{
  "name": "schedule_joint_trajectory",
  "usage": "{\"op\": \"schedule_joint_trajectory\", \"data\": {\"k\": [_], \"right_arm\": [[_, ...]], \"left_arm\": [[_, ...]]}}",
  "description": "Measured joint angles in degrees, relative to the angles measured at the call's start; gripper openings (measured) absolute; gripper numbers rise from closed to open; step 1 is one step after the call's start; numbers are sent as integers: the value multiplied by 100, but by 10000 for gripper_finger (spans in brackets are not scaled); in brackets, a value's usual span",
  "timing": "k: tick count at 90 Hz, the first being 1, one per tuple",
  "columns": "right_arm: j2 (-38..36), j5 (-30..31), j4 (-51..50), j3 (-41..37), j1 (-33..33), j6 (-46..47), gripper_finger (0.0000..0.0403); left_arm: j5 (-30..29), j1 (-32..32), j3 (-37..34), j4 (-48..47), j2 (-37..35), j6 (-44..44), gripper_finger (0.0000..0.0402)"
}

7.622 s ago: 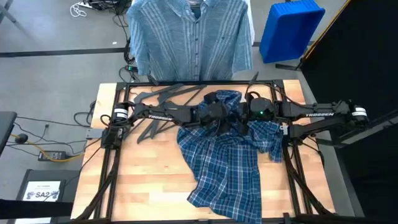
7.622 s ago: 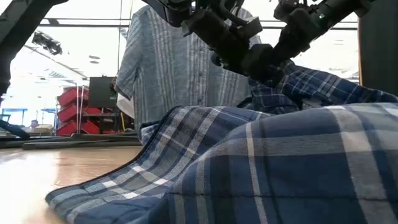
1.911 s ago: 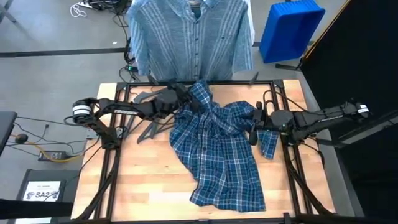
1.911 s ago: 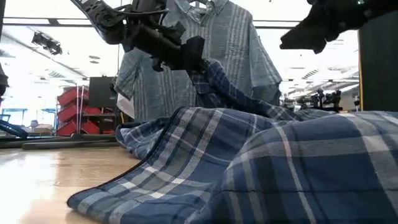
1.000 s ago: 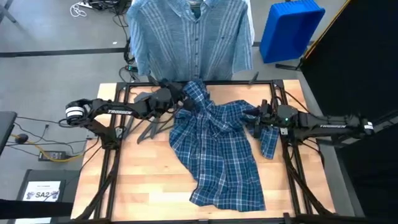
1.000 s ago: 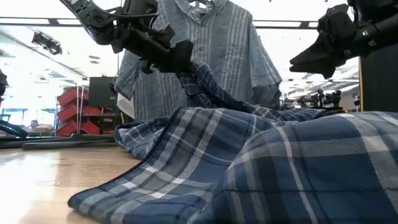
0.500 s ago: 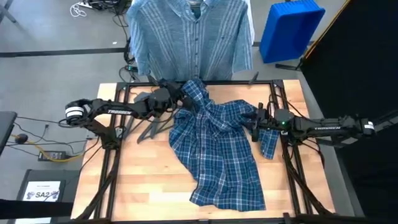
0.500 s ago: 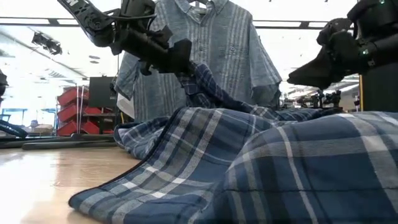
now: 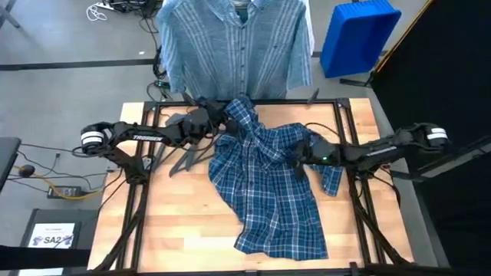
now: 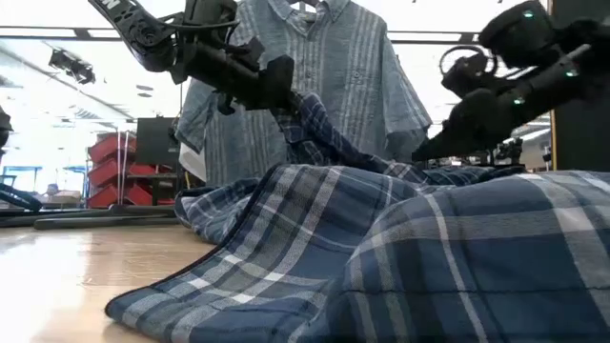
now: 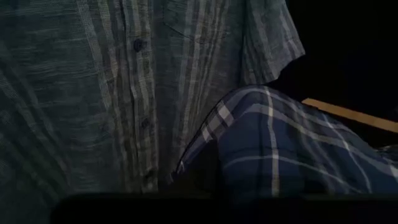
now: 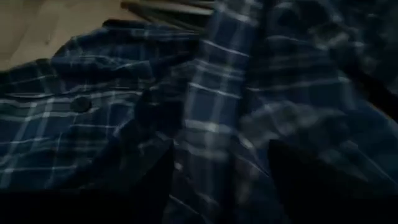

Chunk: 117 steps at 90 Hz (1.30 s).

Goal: Hang clothes
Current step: Insert the black hanger into the blue shirt

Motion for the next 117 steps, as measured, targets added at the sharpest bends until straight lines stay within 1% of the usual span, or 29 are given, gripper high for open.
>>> {"op": "schedule_joint_trajectory", "data": {"k": [12, 23, 46, 63, 74, 82, 94, 101, 107, 117], "right_arm": [[582, 51, -4, 375, 96, -18, 269], [858, 390, -18, 603, 177, -65, 284], [926, 1298, -48, 862, 359, -599, 307], [924, 1494, -106, 1013, 595, -872, 307], [1017, 1833, -143, 1168, 777, -1133, 305], [1306, 1970, -142, 1299, 855, -1257, 307], [2071, 2098, -183, 1645, 870, -1272, 309], [2461, 2442, -325, 1918, 910, -1272, 307], [2719, 2866, -610, 2161, 963, -1273, 303], [2921, 3757, -1130, 2458, 1054, -1273, 296]], "left_arm": [[83, 0, 0, -4, 0, 0, 0], [137, 0, 0, -7, 1, 0, 0], [179, 0, 0, -13, 2, -2, 0], [181, 0, 0, -13, 2, -4, 0], [181, 0, 0, -9, 4, -86, 0], [179, 0, 0, -6, 7, -120, 0], [178, 0, 0, 31, 7, -122, 0], [177, 0, 0, 42, 7, -122, 0], [175, 0, 1, 24, 7, -122, 0], [173, 0, 0, 3, 7, -120, 0]]}}
